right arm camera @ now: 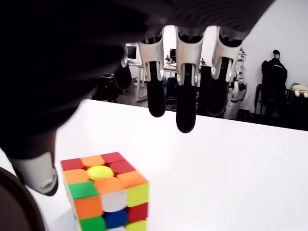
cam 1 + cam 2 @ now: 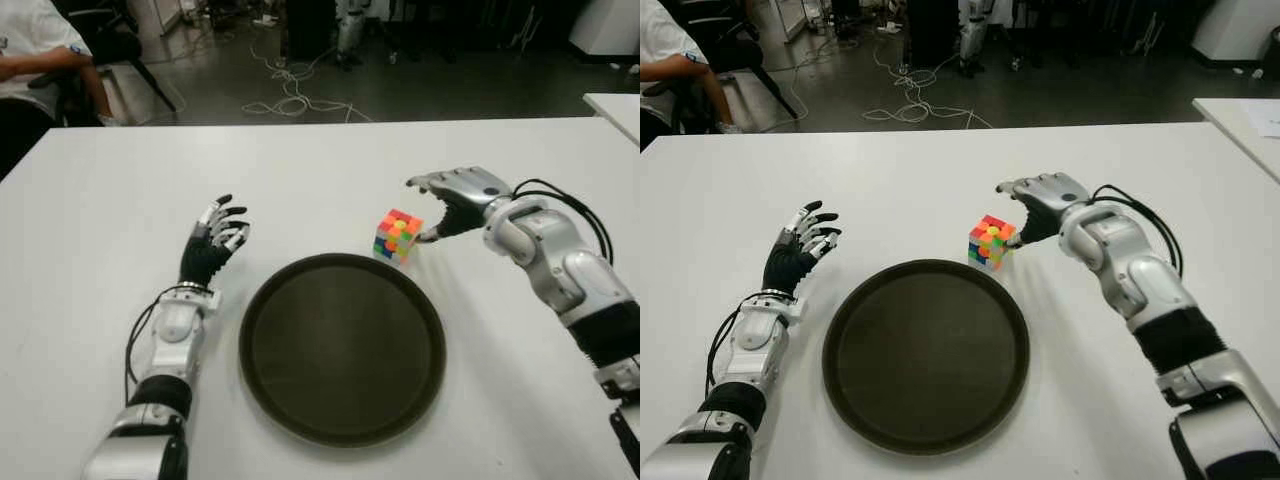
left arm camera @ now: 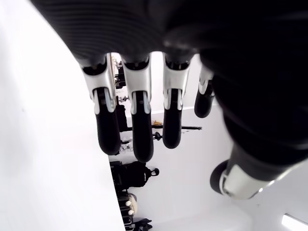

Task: Pick up the Rubik's Cube and put it in the plate

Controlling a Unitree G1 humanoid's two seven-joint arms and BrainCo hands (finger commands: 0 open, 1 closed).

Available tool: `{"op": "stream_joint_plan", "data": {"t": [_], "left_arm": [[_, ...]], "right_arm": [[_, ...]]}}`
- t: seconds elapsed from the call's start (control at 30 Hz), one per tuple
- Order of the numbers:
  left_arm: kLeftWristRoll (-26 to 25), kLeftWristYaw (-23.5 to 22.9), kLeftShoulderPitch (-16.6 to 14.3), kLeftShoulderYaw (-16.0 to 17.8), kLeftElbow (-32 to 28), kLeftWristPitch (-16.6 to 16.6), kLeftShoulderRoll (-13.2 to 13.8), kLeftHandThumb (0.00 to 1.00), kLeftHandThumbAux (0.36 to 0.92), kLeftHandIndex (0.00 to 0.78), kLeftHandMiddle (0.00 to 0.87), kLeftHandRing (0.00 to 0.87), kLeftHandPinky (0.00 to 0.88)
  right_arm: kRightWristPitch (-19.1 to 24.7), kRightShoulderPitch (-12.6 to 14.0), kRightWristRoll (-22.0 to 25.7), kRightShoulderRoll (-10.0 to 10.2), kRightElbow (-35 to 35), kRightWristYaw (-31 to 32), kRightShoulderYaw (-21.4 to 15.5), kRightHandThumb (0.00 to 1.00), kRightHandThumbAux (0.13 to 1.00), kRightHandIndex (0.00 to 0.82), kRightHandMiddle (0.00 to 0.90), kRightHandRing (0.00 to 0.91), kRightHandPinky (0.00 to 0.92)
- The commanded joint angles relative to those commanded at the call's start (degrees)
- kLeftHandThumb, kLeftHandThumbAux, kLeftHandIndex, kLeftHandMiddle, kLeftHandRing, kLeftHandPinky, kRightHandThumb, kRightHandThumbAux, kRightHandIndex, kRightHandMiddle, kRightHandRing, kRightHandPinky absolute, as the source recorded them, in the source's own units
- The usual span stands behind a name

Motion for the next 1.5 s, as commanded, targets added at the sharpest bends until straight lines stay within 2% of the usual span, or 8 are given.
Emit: {"op": "stream_joint_plan", "data": {"t": [0.17, 0.3, 0.57, 0.83, 0.93, 1.33, 1.5], "left_arm": [[-0.06, -0.01, -0.23, 0.07, 0.43, 0.28, -0.03, 0.570, 0.676, 0.134, 0.270, 0.320, 0.371], [0.55, 0.29, -0.29, -0.22, 0.23, 0.63, 0.28, 0.557, 0.674, 0.135, 0.264, 0.315, 0.364], [1.24, 1.16, -0.31, -0.49, 0.04, 0.20, 0.41, 0.567, 0.674, 0.137, 0.272, 0.320, 0.365], [0.90, 0.77, -0.18, -0.49, -0.20, 0.38, 0.40, 0.558, 0.684, 0.137, 0.271, 0.322, 0.359], [0.62, 0.45, -0.13, -0.40, -0.15, 0.29, 0.38, 0.556, 0.678, 0.139, 0.270, 0.323, 0.366], [1.08, 1.05, 0.31, -0.62, -1.05, 1.14, 0.35, 0.571, 0.684, 0.142, 0.272, 0.324, 0.382], [1.25, 1.31, 0.59, -0.69, -1.47, 1.03, 0.31, 0.579, 0.691, 0.138, 0.273, 0.325, 0.373]], "right_arm": [[0.45, -0.58, -0.12, 1.19, 1.70, -0.77, 0.11, 0.138, 0.587, 0.042, 0.297, 0.361, 0.368], [0.20, -2.67, -0.67, 2.41, 5.07, -1.83, 0.93, 0.119, 0.599, 0.036, 0.301, 0.373, 0.383], [-0.47, -6.56, -1.43, 3.34, 9.16, -3.32, 2.69, 0.128, 0.605, 0.034, 0.343, 0.426, 0.409], [0.57, -10.44, -1.30, 5.61, 14.41, -5.01, 3.73, 0.098, 0.616, 0.022, 0.381, 0.460, 0.441], [1.65, -11.05, -1.41, 6.16, 15.16, -5.33, 4.12, 0.081, 0.619, 0.017, 0.390, 0.469, 0.444], [4.22, -12.83, -1.56, 8.29, 18.43, -8.61, 5.33, 0.097, 0.620, 0.024, 0.302, 0.379, 0.391], [4.46, -13.30, -1.14, 8.75, 19.57, -9.03, 5.60, 0.092, 0.626, 0.024, 0.272, 0.327, 0.339]]}}
